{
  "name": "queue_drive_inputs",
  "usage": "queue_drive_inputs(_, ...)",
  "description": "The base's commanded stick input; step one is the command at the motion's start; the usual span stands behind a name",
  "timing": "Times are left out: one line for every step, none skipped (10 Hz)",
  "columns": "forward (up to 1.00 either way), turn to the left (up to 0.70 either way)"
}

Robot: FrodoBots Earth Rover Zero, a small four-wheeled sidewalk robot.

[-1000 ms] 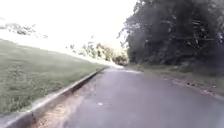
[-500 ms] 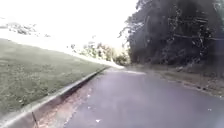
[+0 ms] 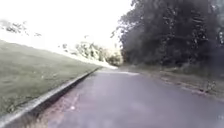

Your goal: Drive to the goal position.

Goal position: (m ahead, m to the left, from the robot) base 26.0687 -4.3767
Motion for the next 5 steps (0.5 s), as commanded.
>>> queue_drive_inputs(1.00,0.00)
queue_drive_inputs(1.00,0.00)
queue_drive_inputs(1.00,0.00)
queue_drive_inputs(1.00,0.00)
queue_drive_inputs(1.00,0.00)
